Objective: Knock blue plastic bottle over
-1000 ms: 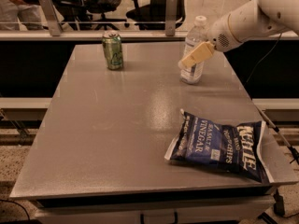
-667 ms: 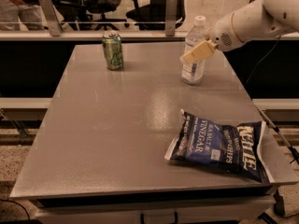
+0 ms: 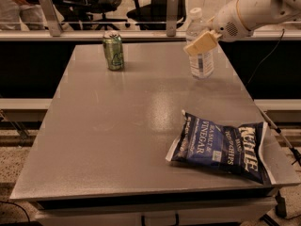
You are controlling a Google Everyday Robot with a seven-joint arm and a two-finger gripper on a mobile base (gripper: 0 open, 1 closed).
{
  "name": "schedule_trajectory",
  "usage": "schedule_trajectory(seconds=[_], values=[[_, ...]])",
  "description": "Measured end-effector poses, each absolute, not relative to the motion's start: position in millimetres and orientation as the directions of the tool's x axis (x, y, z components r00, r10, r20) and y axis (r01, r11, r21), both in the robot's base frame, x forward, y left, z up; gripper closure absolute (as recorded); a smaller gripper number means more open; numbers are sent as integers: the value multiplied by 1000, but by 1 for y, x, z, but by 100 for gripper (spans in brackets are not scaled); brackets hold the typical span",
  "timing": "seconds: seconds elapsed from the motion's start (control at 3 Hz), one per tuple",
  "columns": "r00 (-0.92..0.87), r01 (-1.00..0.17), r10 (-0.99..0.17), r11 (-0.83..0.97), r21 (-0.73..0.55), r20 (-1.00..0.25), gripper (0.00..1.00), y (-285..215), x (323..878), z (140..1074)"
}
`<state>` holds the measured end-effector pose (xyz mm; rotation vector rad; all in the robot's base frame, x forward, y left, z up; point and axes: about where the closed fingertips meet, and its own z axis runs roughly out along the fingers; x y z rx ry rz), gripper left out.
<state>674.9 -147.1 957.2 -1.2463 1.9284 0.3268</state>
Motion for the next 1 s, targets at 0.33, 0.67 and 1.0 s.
schedule_trajectory(seconds=[0.33,0.67,1.0], values=[[-160,-893,-751,387,-231,-641,100,-134,658,971],[-126,-937,-846,274,-219,-519,100,-123,636,971],[-81,-973,-916,159,-170,-393,100,-117,614,962]])
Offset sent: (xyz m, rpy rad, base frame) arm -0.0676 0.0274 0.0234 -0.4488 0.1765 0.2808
